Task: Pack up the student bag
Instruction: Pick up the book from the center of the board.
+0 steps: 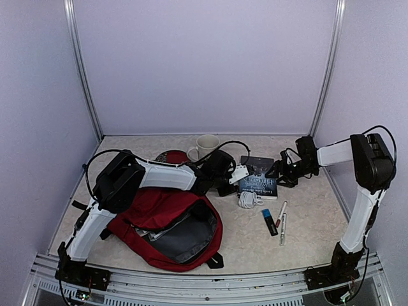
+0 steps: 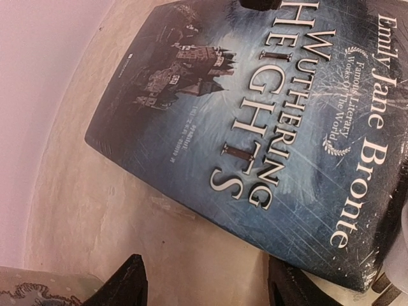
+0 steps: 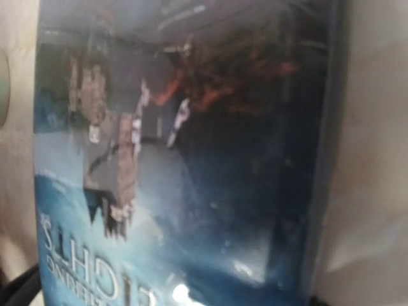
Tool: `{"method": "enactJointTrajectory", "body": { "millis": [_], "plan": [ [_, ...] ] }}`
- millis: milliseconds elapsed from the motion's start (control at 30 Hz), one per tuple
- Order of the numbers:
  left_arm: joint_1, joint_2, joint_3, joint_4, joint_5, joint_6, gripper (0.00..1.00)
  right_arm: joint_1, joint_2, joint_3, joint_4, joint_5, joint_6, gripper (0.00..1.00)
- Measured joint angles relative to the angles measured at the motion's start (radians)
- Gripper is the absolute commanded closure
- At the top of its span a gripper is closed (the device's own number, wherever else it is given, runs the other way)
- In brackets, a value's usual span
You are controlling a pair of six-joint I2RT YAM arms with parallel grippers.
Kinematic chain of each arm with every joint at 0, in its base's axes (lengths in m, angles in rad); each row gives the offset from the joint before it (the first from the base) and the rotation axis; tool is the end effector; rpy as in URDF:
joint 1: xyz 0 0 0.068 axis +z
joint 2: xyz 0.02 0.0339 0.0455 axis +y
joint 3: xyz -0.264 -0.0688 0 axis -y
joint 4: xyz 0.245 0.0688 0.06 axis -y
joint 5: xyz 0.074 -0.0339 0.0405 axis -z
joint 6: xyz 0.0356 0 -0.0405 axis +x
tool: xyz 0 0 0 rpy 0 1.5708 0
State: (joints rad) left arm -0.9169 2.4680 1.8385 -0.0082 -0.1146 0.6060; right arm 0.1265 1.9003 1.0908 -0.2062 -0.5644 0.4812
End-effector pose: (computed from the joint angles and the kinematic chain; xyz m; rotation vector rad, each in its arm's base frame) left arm 0.3363 -0.4321 0.1173 1.4740 1.6386 -0.0469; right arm 0.3673 0.0659 0.1389 0.2495 2.6201 0.9493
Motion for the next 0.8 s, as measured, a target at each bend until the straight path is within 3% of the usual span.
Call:
{"method": "enactJointTrajectory", "body": {
  "millis": [167,633,800],
  "plan": [
    [0.002,0.001,0.004,-0.006,0.008,0.0,0.37,0.009,0.007,0.006,0.019,-0.021,0.027,0.31],
    [0.046,0.003,0.035,-0.075,0.003,0.0,0.37,0.017,-0.12,-0.117,0.328,-0.209,0.287,0.31],
    [0.044,0.007,0.038,-0.066,0.002,-0.003,0.37,0.088,-0.153,-0.111,0.377,-0.287,0.307,0.32]
  ]
}}
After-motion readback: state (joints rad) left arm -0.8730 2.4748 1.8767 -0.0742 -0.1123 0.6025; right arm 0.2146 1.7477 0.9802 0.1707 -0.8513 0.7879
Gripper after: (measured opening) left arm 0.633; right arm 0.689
